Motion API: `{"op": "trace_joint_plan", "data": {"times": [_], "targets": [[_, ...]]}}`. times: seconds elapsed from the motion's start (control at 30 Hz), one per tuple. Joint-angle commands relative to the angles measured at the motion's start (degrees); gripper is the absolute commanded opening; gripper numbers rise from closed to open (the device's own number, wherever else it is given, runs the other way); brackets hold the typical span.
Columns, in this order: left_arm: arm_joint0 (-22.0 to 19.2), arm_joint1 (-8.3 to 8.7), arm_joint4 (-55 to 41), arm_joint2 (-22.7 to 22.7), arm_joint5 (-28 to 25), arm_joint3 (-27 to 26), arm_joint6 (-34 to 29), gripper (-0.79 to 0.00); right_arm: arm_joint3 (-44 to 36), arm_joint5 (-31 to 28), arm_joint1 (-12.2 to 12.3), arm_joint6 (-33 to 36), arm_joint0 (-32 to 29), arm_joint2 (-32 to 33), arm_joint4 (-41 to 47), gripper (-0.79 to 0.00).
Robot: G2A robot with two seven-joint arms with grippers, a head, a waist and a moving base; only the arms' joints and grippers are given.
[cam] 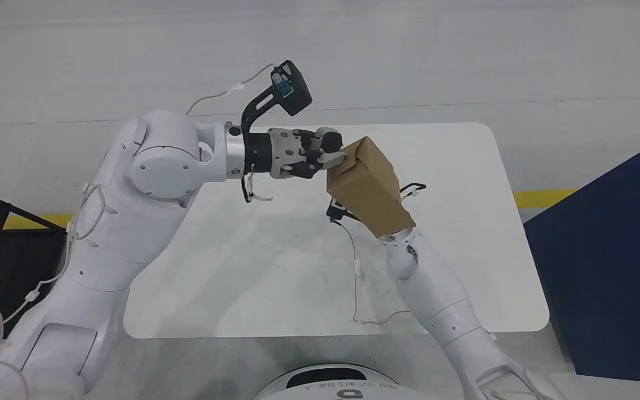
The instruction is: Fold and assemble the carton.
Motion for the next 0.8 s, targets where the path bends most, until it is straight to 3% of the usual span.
{"op": "trace_joint_plan", "data": {"times": [0.0, 0.13, 0.77], "targets": [[0.01, 0.05, -0.78, -0.21, -0.33, 0.19, -0.04, -0.511, -0.23, 0.30, 0.02, -0.29, -0.09, 0.22, 0.28, -0.785], [0.00, 0.20, -1.62, -0.64, -1.03, 0.52, -0.38, -0.471, -0.52, 0.90, 0.04, -0.89, -0.29, 0.70, 0.77, -0.785], [-3.28, -0.14, -1.05, 1.97, -2.99, 2.84, -1.30, -0.422, -0.54, 1.80, -0.56, -1.79, 0.29, 0.79, 0.33, -0.785]]}}
